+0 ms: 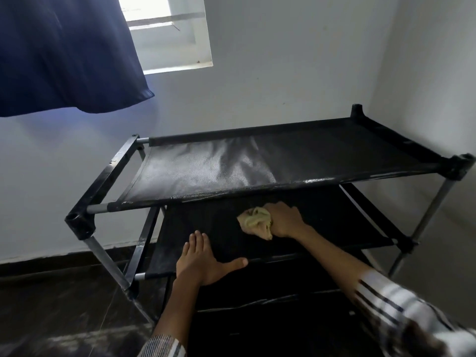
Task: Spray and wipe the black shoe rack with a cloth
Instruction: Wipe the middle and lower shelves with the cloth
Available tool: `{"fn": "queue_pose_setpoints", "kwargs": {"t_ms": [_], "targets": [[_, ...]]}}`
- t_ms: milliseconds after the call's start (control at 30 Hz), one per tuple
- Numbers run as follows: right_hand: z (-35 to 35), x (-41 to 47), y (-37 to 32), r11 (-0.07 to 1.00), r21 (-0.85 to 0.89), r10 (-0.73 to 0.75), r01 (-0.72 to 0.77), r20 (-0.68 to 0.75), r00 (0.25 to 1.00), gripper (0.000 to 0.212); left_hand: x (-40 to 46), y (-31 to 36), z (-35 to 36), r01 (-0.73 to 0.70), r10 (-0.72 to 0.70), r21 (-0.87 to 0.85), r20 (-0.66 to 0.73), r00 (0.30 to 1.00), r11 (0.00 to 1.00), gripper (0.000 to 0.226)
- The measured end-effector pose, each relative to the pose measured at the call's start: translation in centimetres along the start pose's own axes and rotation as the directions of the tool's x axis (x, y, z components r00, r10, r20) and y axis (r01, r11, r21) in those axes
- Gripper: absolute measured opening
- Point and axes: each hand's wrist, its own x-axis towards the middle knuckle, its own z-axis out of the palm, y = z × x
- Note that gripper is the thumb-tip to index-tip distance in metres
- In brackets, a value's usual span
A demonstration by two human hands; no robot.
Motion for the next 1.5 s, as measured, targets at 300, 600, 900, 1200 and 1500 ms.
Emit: {"fn": "queue_pose_setpoints", "kwargs": {"t_ms": [300,600,900,1200,1500], "targets": [[0.3,0.8,-2.2,0.997,-0.039,0.069,-0.07,-0.024,0.997,0.031,-0.1,-0.2,0.3,-0.001,0.001,0.004,-0.035,0.999,1.0,0.154],[0.0,-5.6,-1.7,0.997,0.068,0.021,-0.027,0.09,0.996,0.029,-0.5,2.1,0.0,-0.078,0.076,-0.039,-0.055,0.996,0.996,0.14],[1.1,-3.5,0.8,0.994,0.099,-0.048,0.054,-0.062,0.997,0.026,1.6,5.0,1.8,-0.329,0.325,-0.058,-0.075,0.943,0.942,0.141],[-0.9,1.9,3.9,0.936,-0.062,0.321,-0.346,-0.251,0.913,0.033,2.4,5.1,2.1,-0.212,0.21,-0.017,-0.076,0.975,0.977,0.155],[-0.3,-5.1,3.2,0.997,0.076,0.029,-0.028,-0.006,1.0,0.031,2.1,5.5,1.7,-0.199,0.198,-0.028,-0.035,0.98,0.98,0.155]]}}
